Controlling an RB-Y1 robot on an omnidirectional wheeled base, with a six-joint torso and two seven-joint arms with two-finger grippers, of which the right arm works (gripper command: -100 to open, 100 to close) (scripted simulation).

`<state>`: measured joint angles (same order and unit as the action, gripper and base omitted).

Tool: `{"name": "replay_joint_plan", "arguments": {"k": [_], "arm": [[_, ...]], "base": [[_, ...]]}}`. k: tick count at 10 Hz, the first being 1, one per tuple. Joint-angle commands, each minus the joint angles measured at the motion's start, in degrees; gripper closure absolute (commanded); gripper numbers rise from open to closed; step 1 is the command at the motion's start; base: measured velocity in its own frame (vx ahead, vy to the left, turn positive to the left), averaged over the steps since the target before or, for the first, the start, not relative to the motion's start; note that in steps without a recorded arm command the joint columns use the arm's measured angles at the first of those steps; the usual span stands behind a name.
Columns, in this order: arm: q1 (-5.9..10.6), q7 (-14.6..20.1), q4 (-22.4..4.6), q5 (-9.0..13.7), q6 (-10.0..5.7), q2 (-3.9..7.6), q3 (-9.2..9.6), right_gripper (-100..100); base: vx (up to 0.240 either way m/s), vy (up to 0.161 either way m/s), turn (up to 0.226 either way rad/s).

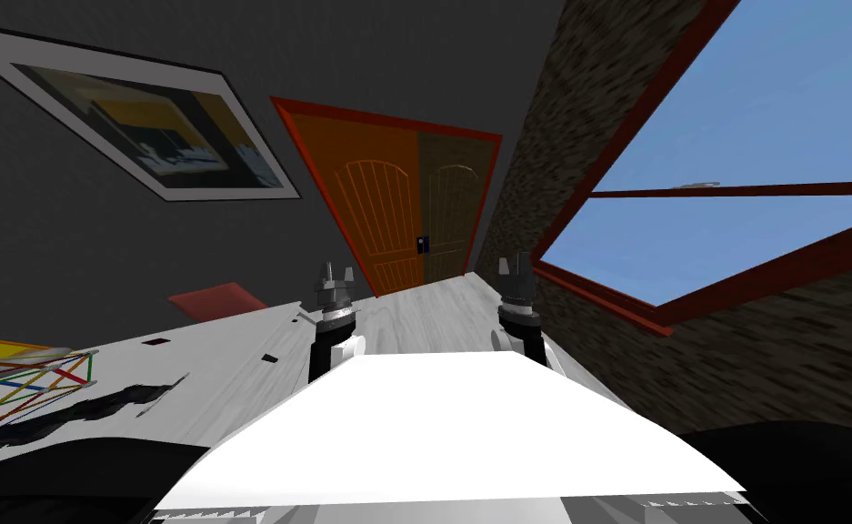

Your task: Pull the door open

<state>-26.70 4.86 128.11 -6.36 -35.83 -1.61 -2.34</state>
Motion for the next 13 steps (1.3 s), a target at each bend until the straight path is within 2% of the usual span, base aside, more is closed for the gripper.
{"name": "replay_joint_plan", "arguments": {"k": [1, 8, 13], "arm": [[0.58, 0.85, -1.68, -0.48, 0.60, 1.19, -0.02, -100], [2.99, 4.39, -8.59, -2.48, 3.07, 4.54, -0.11, -100], [4.59, 6.71, -13.14, -3.80, 4.69, 6.04, -0.16, -100]], "base": [[0.089, 0.010, 0.026], [0.178, 0.011, 0.050], [0.142, 0.005, 0.043]]}}
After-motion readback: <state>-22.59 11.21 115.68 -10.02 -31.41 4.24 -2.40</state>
